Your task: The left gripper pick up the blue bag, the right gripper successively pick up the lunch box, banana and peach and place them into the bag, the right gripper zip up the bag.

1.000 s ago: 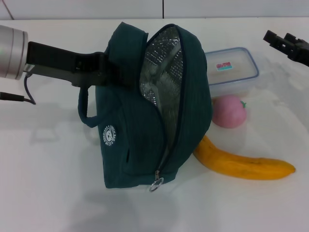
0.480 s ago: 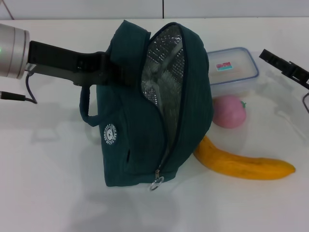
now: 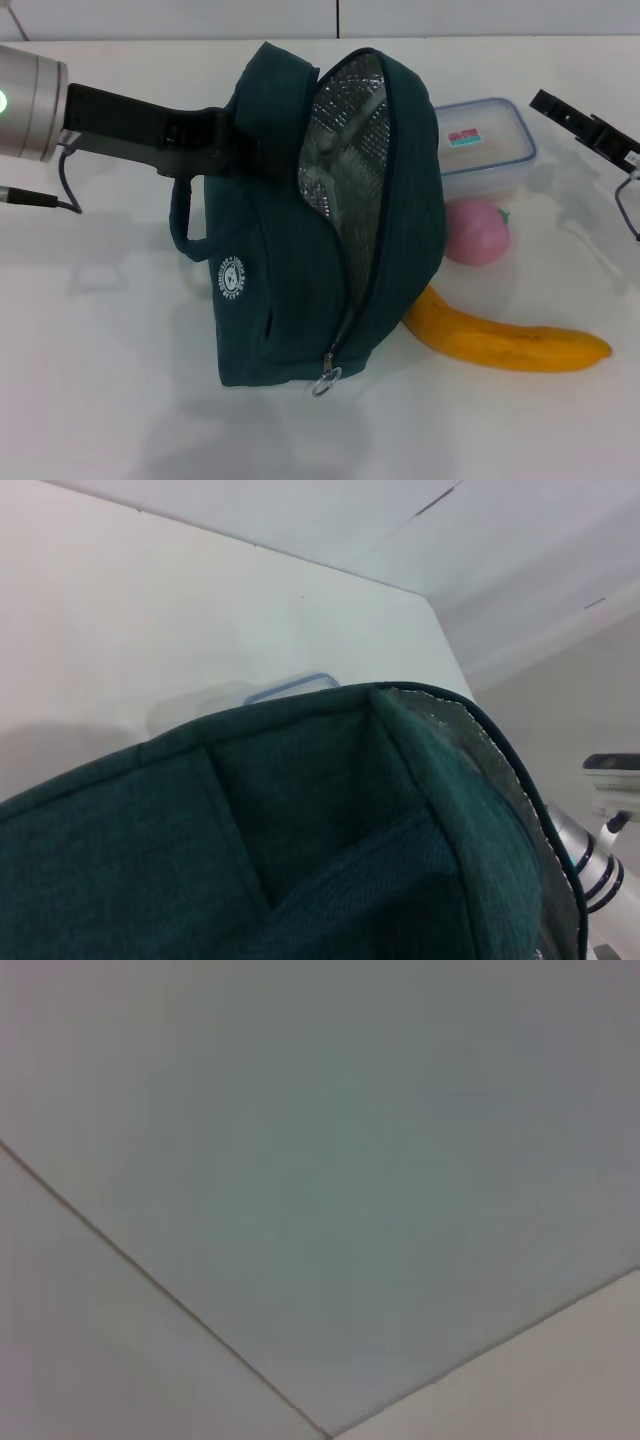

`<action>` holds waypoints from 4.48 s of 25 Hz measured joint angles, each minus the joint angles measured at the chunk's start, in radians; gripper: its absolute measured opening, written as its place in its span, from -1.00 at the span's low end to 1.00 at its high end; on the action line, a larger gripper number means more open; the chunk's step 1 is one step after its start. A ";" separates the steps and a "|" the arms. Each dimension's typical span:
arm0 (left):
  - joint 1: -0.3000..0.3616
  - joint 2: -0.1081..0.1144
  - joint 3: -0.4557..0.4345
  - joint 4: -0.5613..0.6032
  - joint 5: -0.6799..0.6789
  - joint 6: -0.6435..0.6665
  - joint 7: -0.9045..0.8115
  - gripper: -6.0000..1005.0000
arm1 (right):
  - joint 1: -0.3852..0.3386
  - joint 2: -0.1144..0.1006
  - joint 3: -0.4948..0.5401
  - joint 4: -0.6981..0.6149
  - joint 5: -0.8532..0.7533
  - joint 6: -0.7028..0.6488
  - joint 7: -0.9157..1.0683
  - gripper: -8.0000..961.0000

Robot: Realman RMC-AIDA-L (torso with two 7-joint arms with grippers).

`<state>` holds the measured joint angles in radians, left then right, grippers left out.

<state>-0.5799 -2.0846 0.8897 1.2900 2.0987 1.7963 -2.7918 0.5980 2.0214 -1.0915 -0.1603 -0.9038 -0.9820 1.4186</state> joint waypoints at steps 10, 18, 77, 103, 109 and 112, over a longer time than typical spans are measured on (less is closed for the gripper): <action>-0.011 0.000 0.000 -0.012 0.000 0.000 0.000 -0.92 | 0.054 0.007 0.000 0.056 0.006 0.032 0.038 0.81; -0.012 0.001 0.000 -0.014 0.005 -0.002 0.009 -0.92 | 0.076 0.007 -0.008 0.086 0.006 0.028 0.039 0.79; -0.035 0.004 -0.008 -0.087 -0.002 -0.002 0.073 -0.92 | 0.133 0.007 -0.103 0.079 -0.006 -0.088 0.425 -0.59; -0.016 0.003 -0.008 -0.090 -0.017 -0.001 0.077 -0.92 | 0.037 0.006 -0.103 0.084 0.167 -0.202 0.495 -0.78; 0.004 0.008 -0.017 -0.090 -0.053 0.000 0.081 -0.92 | -0.015 0.006 -0.103 0.082 0.262 -0.263 0.503 -0.78; 0.007 0.008 -0.021 -0.090 -0.053 0.000 0.083 -0.92 | -0.026 0.006 -0.103 0.084 0.284 -0.298 0.514 -0.78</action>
<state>-0.5726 -2.0769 0.8686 1.1995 2.0454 1.7963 -2.7093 0.5720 2.0278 -1.1950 -0.0768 -0.6196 -1.2805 1.9324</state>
